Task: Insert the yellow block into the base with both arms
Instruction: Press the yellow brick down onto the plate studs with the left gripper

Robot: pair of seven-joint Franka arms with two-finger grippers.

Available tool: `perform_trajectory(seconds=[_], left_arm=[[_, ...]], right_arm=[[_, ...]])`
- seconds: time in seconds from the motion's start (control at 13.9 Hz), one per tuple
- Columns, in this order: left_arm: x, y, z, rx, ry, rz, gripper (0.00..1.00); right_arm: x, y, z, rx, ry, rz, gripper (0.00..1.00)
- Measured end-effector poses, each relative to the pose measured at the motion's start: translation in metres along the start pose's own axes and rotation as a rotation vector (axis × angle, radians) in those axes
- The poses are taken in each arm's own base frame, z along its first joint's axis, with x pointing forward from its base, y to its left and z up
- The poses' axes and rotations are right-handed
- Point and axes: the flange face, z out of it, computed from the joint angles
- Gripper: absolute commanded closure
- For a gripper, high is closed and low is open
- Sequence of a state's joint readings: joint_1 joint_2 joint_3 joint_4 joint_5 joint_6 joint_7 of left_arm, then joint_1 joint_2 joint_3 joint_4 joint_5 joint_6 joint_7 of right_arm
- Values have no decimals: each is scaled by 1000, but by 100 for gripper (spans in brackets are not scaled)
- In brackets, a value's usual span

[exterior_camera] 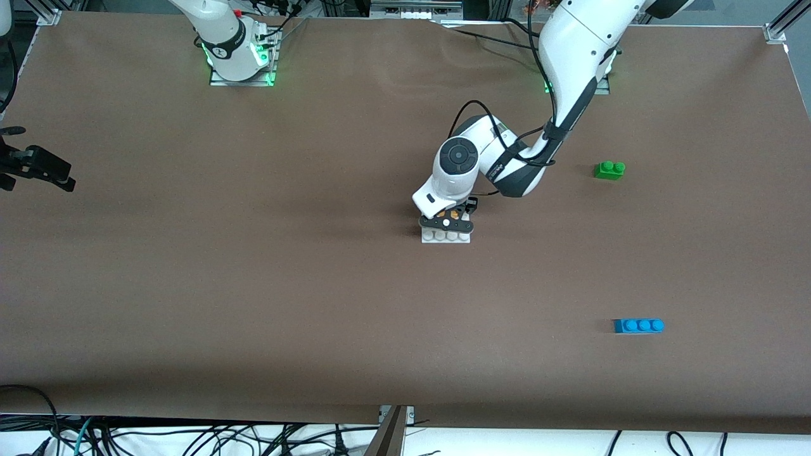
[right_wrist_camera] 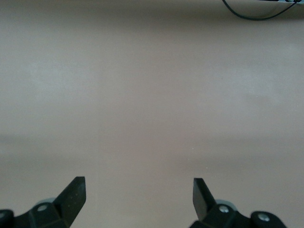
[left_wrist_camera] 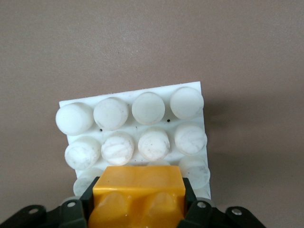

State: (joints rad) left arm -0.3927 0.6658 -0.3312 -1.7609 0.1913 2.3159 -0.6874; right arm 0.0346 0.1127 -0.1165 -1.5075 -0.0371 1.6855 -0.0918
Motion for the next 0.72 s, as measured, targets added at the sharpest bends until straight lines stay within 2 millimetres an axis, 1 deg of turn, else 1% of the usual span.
perform_trajectory(seconds=[0.72], left_arm=[[0, 0, 0, 8, -2, 8, 86]], right_arm=[[0, 0, 0, 0, 0, 0, 0]])
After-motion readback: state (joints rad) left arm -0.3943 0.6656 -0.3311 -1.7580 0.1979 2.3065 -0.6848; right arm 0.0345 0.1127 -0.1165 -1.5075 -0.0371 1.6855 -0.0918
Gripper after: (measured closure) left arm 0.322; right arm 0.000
